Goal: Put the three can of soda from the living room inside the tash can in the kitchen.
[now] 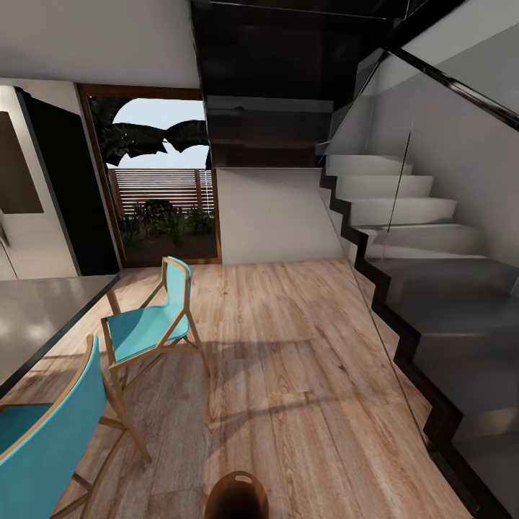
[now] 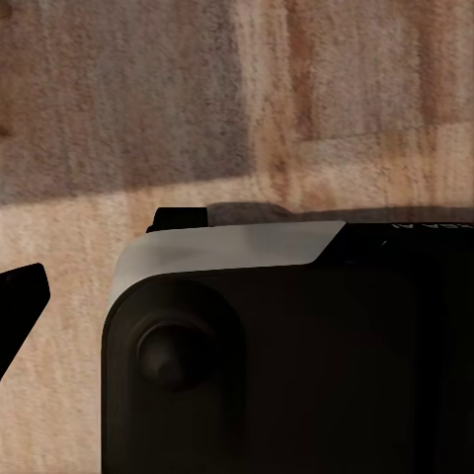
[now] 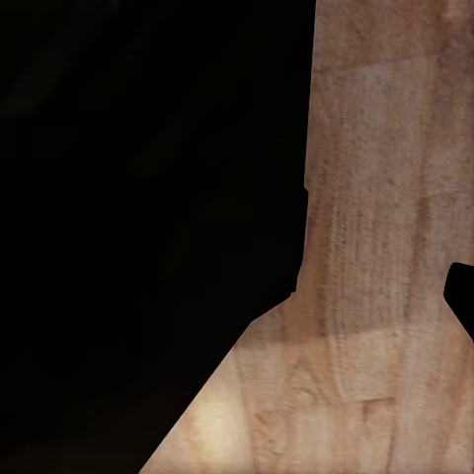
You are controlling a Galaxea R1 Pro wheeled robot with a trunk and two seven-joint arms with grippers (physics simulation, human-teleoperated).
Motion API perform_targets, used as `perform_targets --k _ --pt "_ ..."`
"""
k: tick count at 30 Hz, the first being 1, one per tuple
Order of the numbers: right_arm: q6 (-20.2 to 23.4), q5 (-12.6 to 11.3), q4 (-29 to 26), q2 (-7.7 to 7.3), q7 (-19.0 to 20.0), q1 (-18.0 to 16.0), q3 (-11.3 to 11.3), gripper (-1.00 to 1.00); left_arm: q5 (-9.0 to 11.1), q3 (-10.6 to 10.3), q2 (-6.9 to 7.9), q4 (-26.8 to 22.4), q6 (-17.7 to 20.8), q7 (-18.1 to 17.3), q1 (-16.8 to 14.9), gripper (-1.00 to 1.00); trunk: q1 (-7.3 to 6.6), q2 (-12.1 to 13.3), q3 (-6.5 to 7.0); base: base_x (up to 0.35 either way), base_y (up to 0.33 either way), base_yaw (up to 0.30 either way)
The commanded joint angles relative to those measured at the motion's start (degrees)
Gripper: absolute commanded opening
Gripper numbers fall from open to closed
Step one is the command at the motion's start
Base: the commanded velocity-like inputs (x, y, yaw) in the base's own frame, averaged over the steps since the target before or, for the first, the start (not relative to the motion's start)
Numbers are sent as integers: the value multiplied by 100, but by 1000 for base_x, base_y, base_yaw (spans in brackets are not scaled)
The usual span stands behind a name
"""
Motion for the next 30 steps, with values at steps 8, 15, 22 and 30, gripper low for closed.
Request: perform_targets --k 8,15,22,30 --pt "0 0 0 0 0 0 0 100 0 0 0 0 0 0 0 100 0 0 0 0 0 0" --pt "0 0 0 0 0 0 0 100 0 0 0 0 0 0 0 100 0 0 0 0 0 0" --pt "0 0 0 0 0 0 0 100 0 0 0 0 0 0 0 100 0 0 0 0 0 0" --pt "0 0 0 0 0 0 0 100 0 0 0 0 0 0 0 100 0 0 0 0 0 0"
